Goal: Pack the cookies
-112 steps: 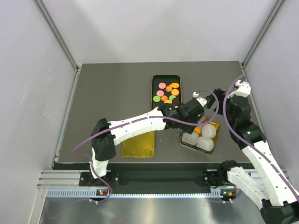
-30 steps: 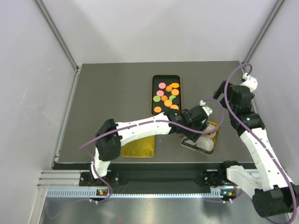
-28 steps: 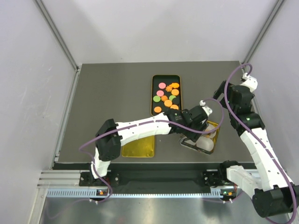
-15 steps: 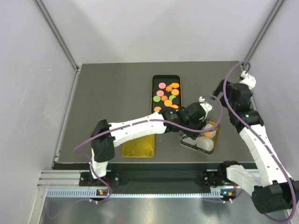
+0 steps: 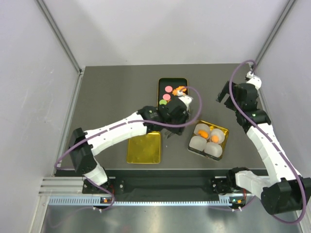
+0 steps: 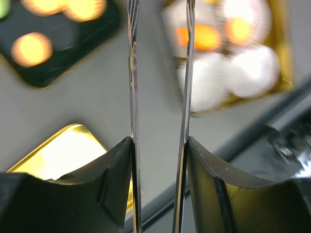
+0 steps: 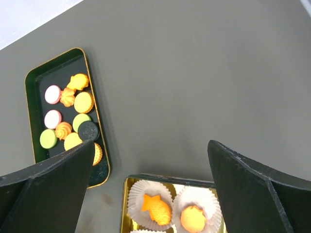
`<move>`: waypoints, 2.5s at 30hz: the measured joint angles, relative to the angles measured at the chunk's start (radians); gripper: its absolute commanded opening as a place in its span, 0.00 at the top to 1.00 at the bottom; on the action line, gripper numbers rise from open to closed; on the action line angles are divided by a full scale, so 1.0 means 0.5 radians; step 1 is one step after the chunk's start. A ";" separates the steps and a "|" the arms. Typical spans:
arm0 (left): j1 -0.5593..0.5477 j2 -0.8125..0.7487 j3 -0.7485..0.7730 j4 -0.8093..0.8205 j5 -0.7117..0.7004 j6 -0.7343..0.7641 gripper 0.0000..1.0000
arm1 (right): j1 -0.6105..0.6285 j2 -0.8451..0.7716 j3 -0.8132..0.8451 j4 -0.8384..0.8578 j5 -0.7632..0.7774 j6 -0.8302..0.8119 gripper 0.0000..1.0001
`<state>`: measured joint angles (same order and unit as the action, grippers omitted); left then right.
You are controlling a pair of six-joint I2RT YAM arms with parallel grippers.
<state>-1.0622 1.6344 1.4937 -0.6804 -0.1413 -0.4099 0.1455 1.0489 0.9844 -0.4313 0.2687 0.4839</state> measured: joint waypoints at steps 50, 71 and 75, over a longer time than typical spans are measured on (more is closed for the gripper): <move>0.573 0.089 -0.256 -0.092 -0.168 0.040 0.49 | 0.000 -0.002 -0.041 0.101 -0.174 -0.001 0.00; 0.577 0.111 -0.280 -0.110 -0.076 0.048 0.49 | -0.001 -0.005 -0.069 0.104 -0.174 -0.001 0.00; 0.577 0.145 -0.280 -0.116 -0.070 0.048 0.49 | -0.001 -0.007 -0.085 0.101 -0.174 -0.001 0.00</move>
<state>-0.7738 1.7069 1.3537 -0.7383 -0.1764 -0.3859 0.1452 1.0454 0.9421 -0.3809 0.1818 0.4835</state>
